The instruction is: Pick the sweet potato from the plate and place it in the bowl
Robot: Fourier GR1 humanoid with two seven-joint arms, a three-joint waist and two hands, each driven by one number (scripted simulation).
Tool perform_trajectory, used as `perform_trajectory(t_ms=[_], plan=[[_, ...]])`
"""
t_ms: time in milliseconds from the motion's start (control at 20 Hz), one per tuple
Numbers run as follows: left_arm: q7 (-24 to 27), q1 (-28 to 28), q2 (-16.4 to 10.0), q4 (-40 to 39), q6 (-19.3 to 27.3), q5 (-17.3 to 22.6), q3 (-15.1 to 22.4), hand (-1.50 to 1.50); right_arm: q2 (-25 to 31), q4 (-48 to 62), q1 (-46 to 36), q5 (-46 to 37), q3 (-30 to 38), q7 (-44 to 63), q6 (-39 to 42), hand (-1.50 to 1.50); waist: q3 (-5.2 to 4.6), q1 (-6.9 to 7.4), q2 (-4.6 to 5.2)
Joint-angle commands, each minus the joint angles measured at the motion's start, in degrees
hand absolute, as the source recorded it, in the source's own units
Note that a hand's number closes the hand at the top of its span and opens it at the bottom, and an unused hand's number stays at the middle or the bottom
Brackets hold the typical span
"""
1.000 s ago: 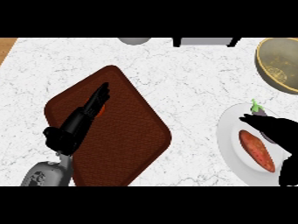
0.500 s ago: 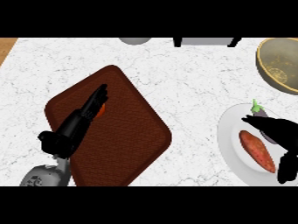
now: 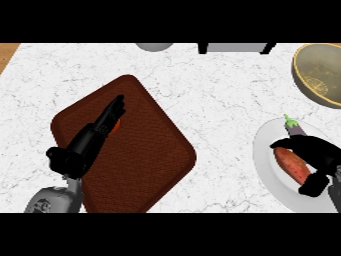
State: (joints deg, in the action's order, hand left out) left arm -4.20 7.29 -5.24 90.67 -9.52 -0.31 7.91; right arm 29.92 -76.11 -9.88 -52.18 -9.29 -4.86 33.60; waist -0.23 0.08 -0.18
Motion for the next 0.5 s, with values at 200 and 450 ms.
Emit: perform_trajectory(t_ms=[200, 450], plan=[[0.4, -3.5, -0.6, 2.6, -1.6, 0.0, -1.5, 0.00, -0.9, 7.6, -4.4, -3.2, 2.4, -9.3, -5.6, 1.50, 0.24, 0.18, 0.19], [2.2, -1.7, 1.4, -0.3, -0.8, -1.3, 0.3, 0.00, -9.9, 13.9, -13.5, -3.2, 7.2, 6.2, -7.6, 1.50, 0.23, 1.14, 0.45]])
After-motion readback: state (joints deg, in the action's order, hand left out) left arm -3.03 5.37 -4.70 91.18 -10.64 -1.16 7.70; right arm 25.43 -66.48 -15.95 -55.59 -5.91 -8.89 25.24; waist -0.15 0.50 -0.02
